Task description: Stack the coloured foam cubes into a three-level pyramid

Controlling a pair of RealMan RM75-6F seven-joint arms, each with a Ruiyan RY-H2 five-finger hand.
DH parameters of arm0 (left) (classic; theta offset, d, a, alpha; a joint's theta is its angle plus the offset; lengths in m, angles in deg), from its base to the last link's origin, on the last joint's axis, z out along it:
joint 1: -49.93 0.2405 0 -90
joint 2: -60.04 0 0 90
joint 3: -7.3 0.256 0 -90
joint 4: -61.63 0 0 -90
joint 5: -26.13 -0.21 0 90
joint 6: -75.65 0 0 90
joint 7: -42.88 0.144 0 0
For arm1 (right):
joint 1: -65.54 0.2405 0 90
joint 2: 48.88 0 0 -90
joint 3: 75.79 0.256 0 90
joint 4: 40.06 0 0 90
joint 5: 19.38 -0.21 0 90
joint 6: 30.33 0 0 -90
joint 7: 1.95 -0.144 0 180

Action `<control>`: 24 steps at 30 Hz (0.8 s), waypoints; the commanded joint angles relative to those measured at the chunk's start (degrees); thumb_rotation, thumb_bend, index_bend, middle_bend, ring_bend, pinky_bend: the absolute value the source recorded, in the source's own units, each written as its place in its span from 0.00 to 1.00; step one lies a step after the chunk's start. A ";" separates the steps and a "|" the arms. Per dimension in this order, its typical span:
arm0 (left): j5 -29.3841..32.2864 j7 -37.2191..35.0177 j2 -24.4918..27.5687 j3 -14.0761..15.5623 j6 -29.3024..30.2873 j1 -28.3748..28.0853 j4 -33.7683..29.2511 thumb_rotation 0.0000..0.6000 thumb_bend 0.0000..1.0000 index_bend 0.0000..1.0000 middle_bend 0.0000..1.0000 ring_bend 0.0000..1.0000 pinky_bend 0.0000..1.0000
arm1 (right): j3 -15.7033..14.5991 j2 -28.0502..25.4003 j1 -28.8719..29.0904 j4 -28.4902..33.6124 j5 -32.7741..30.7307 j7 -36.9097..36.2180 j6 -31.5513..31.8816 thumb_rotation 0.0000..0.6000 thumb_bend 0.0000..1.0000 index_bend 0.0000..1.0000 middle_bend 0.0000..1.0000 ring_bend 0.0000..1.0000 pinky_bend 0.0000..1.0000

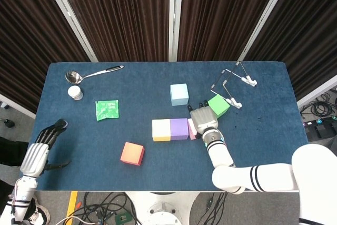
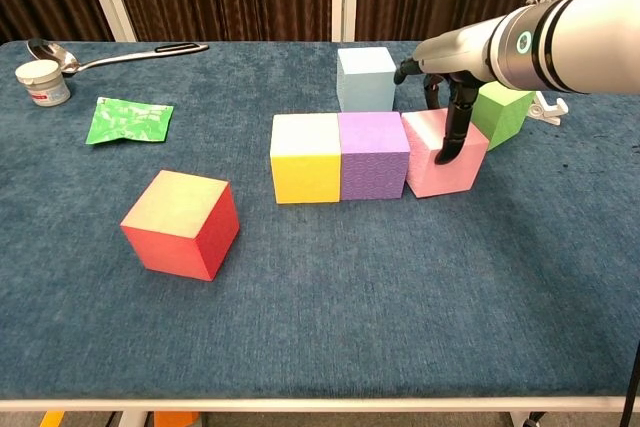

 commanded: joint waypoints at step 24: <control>-0.14 1.15 -0.44 0.33 -1.16 -0.39 -0.42 1.00 0.00 0.15 0.09 0.00 0.07 | -3.84 -6.91 -3.42 0.83 9.58 -4.61 -10.41 1.00 0.09 0.00 0.12 0.00 0.00</control>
